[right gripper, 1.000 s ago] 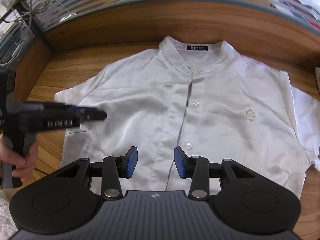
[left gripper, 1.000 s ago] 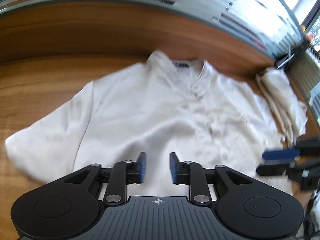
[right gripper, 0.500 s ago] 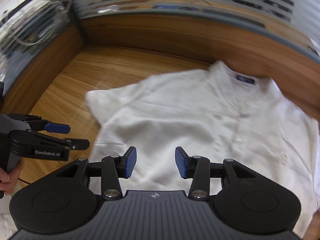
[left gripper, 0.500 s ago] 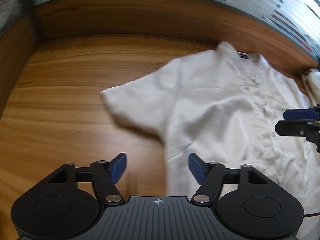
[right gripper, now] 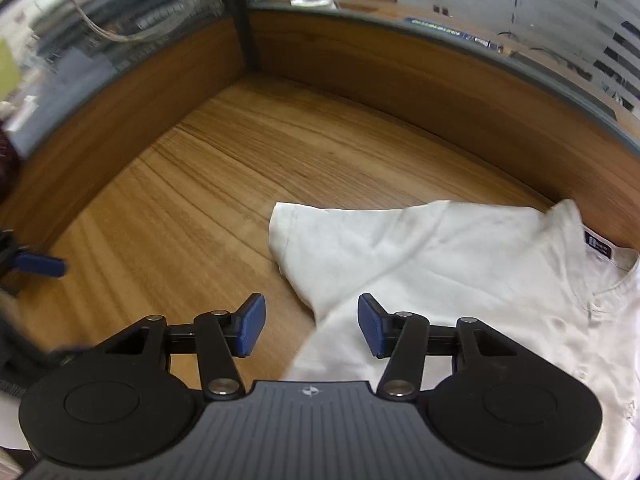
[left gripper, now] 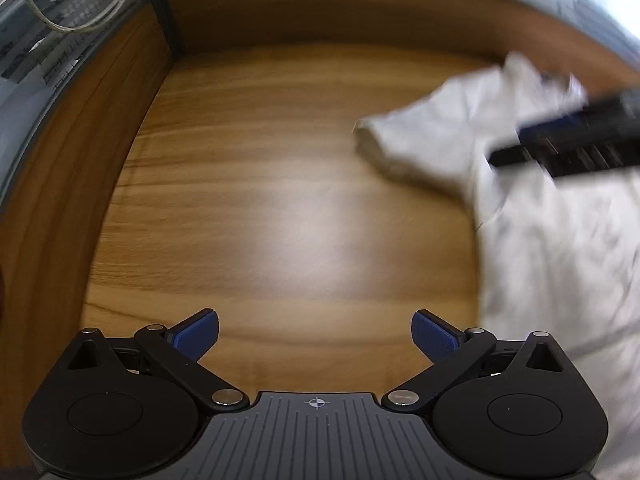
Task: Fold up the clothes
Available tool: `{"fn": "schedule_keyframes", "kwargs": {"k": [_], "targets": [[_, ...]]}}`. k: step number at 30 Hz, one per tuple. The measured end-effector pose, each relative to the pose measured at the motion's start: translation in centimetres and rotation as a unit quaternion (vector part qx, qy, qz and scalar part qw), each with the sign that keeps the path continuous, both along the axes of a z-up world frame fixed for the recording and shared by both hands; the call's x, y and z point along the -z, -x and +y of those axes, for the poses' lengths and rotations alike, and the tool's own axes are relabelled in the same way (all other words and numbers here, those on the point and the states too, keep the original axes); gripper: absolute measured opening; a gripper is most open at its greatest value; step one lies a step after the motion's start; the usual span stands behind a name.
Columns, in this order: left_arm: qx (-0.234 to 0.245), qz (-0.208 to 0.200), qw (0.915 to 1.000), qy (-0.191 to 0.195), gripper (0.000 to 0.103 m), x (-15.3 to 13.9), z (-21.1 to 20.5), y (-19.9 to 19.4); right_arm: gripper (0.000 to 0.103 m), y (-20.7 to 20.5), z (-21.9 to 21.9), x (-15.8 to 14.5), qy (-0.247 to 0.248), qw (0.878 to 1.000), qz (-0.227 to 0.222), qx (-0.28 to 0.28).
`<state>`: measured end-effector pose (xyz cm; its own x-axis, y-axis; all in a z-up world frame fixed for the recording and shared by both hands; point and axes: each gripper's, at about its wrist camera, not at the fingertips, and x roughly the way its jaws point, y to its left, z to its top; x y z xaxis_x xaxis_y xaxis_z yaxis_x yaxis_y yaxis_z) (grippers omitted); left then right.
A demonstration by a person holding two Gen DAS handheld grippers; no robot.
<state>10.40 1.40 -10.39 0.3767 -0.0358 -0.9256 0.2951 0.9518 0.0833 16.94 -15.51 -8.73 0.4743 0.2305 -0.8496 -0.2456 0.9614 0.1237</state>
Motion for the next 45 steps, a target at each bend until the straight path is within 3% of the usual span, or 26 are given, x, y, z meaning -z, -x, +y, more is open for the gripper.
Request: {"fn": "schedule_keyframes", "kwargs": {"k": [4,8,10,11,12,16,19,23,27,32,40,45], "targets": [[0.050,0.015,0.9986,-0.009,0.103,0.5,2.2,-0.8,0.061,-2.9,3.2,2.9,0.025,1.000,0.011,0.007],[0.086,0.013,0.9960,-0.021,0.103,0.2,3.3,-2.1,0.060,-4.7,6.3,5.3,0.107,0.994,-0.001,-0.018],[0.100,0.003,0.9947,-0.024,0.103,-0.2,3.6,-2.5,0.044,-5.3,6.9,5.9,0.135,0.991,-0.007,-0.019],[0.107,-0.001,0.9941,-0.021,0.103,-0.4,3.8,-2.9,0.009,-5.5,6.9,6.0,0.145,0.989,-0.010,-0.016],[0.111,-0.004,0.9937,-0.017,0.103,-0.6,3.9,-3.3,0.003,-5.7,6.8,6.0,0.150,0.988,-0.014,-0.009],[0.115,-0.007,0.9933,0.001,0.103,-0.8,4.6,-4.9,0.002,-4.5,3.1,3.1,0.099,0.992,-0.046,0.067],[0.121,-0.003,0.9926,0.015,0.103,-0.7,4.7,-5.8,0.003,-2.7,-0.7,1.0,0.056,0.987,-0.058,0.138],[0.123,0.010,0.9919,0.031,0.103,-0.3,4.8,-6.7,0.003,-0.6,-6.2,1.4,0.039,0.971,-0.029,0.233],[0.131,0.018,0.9901,0.049,0.103,-0.1,5.0,-7.4,0.005,1.0,-9.8,3.2,0.055,0.955,0.021,0.292],[0.154,0.014,0.9863,0.058,0.103,-0.2,3.9,-7.8,0.021,3.3,-9.5,2.7,0.071,0.953,0.020,0.295],[0.192,-0.001,0.9782,0.080,0.103,-0.7,-0.1,-8.3,0.021,4.2,-4.5,2.0,0.052,0.977,0.014,0.206],[0.236,0.006,0.9688,0.076,0.102,0.1,-4.1,-8.9,0.021,4.2,-3.9,2.8,0.042,0.976,0.026,0.211]]}}
